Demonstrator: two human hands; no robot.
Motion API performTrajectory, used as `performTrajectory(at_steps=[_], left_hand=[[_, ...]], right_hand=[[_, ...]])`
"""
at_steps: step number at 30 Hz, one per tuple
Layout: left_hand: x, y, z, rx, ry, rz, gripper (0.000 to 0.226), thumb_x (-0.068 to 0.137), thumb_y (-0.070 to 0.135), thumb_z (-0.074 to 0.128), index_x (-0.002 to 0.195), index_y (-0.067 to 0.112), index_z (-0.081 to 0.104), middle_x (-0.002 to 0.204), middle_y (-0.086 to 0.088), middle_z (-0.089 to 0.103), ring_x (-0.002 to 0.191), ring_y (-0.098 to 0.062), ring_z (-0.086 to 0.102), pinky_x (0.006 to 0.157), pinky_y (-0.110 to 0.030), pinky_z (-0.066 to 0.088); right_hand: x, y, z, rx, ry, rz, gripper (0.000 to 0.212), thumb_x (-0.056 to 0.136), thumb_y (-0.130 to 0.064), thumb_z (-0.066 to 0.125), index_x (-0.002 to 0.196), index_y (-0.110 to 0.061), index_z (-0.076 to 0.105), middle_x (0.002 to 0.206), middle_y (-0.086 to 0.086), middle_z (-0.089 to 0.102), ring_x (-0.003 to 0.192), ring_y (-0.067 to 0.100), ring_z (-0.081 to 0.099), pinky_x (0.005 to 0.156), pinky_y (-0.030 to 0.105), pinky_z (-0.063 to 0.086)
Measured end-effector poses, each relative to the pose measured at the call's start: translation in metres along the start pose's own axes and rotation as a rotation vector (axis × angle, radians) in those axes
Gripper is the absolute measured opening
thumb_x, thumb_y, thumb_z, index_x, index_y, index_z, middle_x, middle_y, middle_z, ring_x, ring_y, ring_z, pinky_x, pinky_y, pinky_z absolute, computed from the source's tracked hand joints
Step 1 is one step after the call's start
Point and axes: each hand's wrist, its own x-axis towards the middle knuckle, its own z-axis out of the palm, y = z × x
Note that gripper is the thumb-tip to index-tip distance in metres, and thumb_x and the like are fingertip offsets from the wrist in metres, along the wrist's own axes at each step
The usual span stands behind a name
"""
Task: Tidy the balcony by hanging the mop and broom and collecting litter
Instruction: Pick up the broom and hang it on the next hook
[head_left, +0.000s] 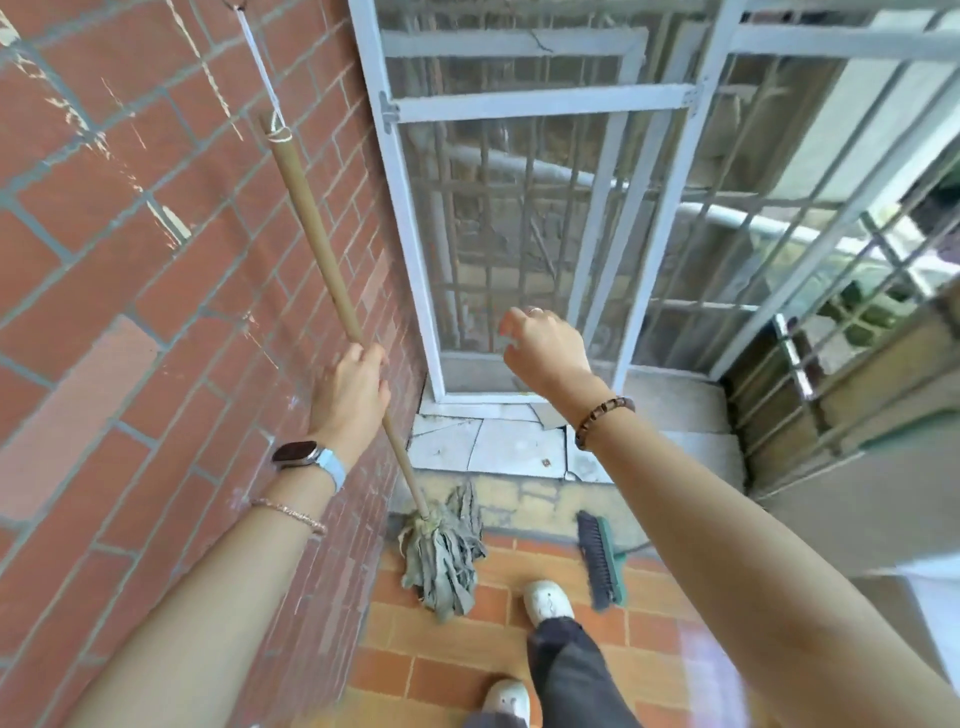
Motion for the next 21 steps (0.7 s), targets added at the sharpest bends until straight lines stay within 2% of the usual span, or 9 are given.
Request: performTrajectory(at_steps=[6, 11, 17, 21], left_hand=[[-0.027, 0.045, 0.023, -0.031, -0.105, 0.139, 0.021, 0.088, 0.011, 0.055, 0.108, 0.013, 0.059, 0.103, -0.011, 0.058, 0.093, -0.035, 0.059, 0.074, -0.041, 0.05], [-0.047, 0.097, 0.048, -0.066, -0.195, 0.279, 0.025, 0.087, 0.007, 0.055, 0.111, 0.013, 0.058, 0.11, -0.011, 0.059, 0.106, -0.033, 0.055, 0.087, -0.042, 0.046], [-0.076, 0.184, 0.077, -0.07, -0.24, 0.471, 0.026, 0.085, 0.004, 0.054, 0.109, 0.01, 0.059, 0.106, -0.011, 0.061, 0.103, -0.033, 0.056, 0.087, -0.042, 0.041], [-0.103, 0.251, 0.097, -0.107, -0.264, 0.56, 0.026, 0.085, 0.003, 0.053, 0.109, 0.011, 0.06, 0.106, -0.011, 0.063, 0.102, -0.032, 0.057, 0.086, -0.04, 0.041]], right_hand=[[-0.089, 0.037, 0.006, 0.047, -0.009, 0.183, 0.032, 0.084, -0.009, 0.053, 0.114, -0.017, 0.059, 0.114, 0.009, 0.062, 0.104, 0.033, 0.059, 0.078, 0.035, 0.045], [-0.156, 0.084, -0.002, 0.07, 0.023, 0.363, 0.031, 0.087, -0.01, 0.052, 0.115, -0.019, 0.058, 0.115, 0.006, 0.062, 0.102, 0.028, 0.06, 0.075, 0.033, 0.046], [-0.25, 0.154, -0.019, 0.059, 0.02, 0.59, 0.031, 0.085, -0.009, 0.051, 0.114, -0.018, 0.058, 0.114, 0.005, 0.061, 0.103, 0.028, 0.058, 0.077, 0.034, 0.046], [-0.313, 0.201, -0.032, 0.064, 0.068, 0.712, 0.025, 0.087, -0.009, 0.048, 0.109, -0.014, 0.058, 0.107, 0.009, 0.06, 0.1, 0.032, 0.057, 0.071, 0.031, 0.039]])
